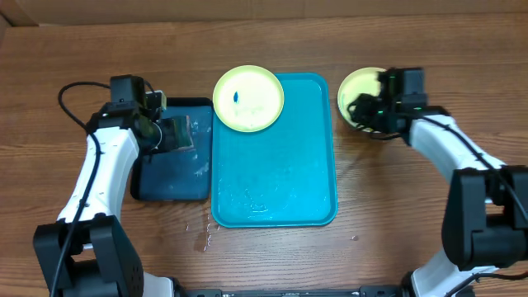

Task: Clean dirty plates on tray and stack at the side

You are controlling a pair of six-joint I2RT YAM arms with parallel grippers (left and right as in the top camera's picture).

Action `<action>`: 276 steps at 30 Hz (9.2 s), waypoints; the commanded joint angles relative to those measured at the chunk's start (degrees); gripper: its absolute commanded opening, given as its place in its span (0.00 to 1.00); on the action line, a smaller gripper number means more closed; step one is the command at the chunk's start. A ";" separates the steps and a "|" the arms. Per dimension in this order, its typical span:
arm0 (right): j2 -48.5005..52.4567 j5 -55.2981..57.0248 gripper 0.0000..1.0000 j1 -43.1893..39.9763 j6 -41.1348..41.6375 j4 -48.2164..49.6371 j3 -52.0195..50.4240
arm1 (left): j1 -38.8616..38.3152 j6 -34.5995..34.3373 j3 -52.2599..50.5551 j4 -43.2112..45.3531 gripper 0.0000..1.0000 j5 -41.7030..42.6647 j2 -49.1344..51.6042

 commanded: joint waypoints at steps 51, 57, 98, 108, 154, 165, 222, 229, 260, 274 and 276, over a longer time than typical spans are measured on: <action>16.65 9.01 0.28 19.98 2.91 22.36 9.38 | -1.18 0.98 -0.02 -1.77 0.49 5.62 4.02; 16.68 9.01 0.28 19.91 2.93 20.13 9.38 | -1.18 0.94 -0.02 -1.81 0.49 3.04 4.02; 13.03 9.81 0.04 19.52 5.92 9.97 9.40 | -1.18 0.94 -0.02 -1.29 0.50 3.21 4.02; -1.73 9.84 0.04 19.54 5.95 -10.64 9.40 | -1.18 0.94 -0.02 -1.55 0.55 6.01 4.02; -3.82 7.69 0.21 19.69 16.41 -16.87 -6.97 | -1.18 0.94 -0.02 -2.60 0.56 7.37 4.02; -3.82 7.67 0.04 19.69 16.41 -14.16 -8.20 | -1.18 0.94 -0.02 -2.45 0.61 7.34 4.02; -3.82 7.28 0.04 19.69 16.44 -13.09 -8.22 | -1.84 -4.68 5.11 10.49 0.28 1.31 19.06; -3.82 7.28 0.04 19.69 16.41 -13.09 -8.22 | -1.77 -4.98 6.84 9.68 0.41 3.69 18.34; -3.82 7.30 0.04 19.69 16.41 -13.14 -8.22 | -1.49 -4.68 5.70 9.16 0.05 1.05 18.36; -3.82 7.30 0.04 19.69 16.41 -13.11 -8.22 | -1.07 -4.66 6.99 7.48 0.16 4.13 18.36; -3.82 7.30 0.04 19.69 16.44 -13.11 -8.22 | -1.07 -4.66 7.65 6.95 0.21 4.13 18.36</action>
